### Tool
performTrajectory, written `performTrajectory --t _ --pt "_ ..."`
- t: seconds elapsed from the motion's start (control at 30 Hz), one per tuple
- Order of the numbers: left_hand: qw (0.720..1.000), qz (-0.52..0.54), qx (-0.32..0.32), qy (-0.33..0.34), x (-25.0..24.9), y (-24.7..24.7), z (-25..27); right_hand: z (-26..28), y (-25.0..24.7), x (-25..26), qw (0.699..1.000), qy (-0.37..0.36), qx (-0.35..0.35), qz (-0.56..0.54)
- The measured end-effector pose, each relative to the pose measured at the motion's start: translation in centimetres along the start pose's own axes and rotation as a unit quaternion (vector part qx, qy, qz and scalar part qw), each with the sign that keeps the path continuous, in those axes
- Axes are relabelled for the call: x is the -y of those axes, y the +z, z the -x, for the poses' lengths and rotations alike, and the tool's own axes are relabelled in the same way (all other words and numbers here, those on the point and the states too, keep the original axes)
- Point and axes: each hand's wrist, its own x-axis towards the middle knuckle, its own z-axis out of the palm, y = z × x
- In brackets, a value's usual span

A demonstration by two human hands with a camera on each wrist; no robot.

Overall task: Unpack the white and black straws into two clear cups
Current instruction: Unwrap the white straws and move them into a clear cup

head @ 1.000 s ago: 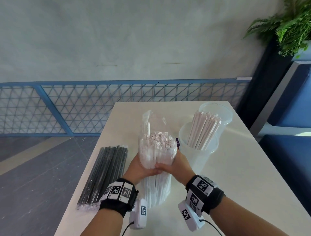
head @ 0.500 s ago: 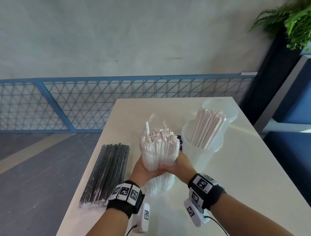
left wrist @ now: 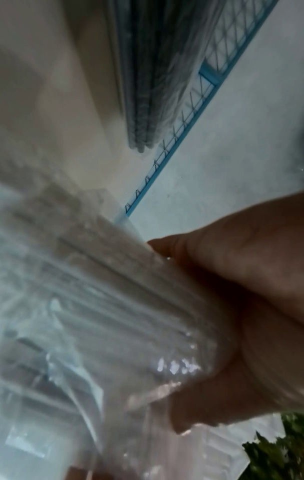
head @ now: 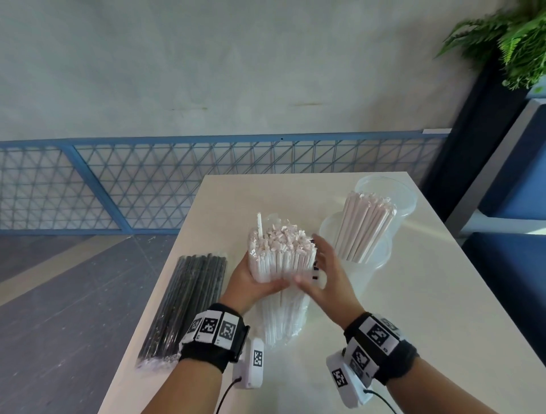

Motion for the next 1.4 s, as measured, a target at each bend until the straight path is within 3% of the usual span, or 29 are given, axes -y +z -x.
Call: performTrajectory --t 0.1,0.23,0.37,0.67,1.0,1.1,1.23,1.3,1.4 --pt "1.000 0.004 -0.008 0.015 0.0 0.4 0.0 -0.3 -0.6 1.4 0.996 -0.032 -0.087 0.010" --pt "0.999 0.033 -0.023 0.031 -0.6 1.2 0.1 -0.8 -0.4 2.1 0.996 0.010 -0.060 0.072" --pt "0.997 0.048 -0.041 0.053 -1.1 1.3 0.0 -1.7 -0.6 2.2 0.996 0.027 -0.053 0.065" --pt "0.995 0.000 -0.057 0.077 -1.0 1.2 -0.1 -2.1 1.0 1.1 0.991 0.098 -0.085 -0.037" --pt "0.997 -0.014 -0.040 0.068 -0.3 1.5 0.0 -4.8 -3.0 5.3 0.970 0.050 -0.167 -0.171" --pt "0.997 -0.015 -0.038 0.067 -0.3 1.5 -0.2 -6.0 -4.6 5.6 0.970 0.033 -0.159 -0.179" --pt "0.997 -0.015 -0.025 0.068 -0.9 1.7 -0.3 -5.6 -3.6 4.2 0.980 0.119 -0.080 -0.140" --pt "0.997 -0.018 -0.019 0.070 -1.0 1.8 -0.3 -5.4 -2.8 3.3 0.970 0.169 -0.075 -0.160" --pt "0.997 -0.029 -0.020 0.067 -1.1 1.9 -0.3 -5.7 -2.8 3.7 0.961 0.176 -0.097 -0.190"
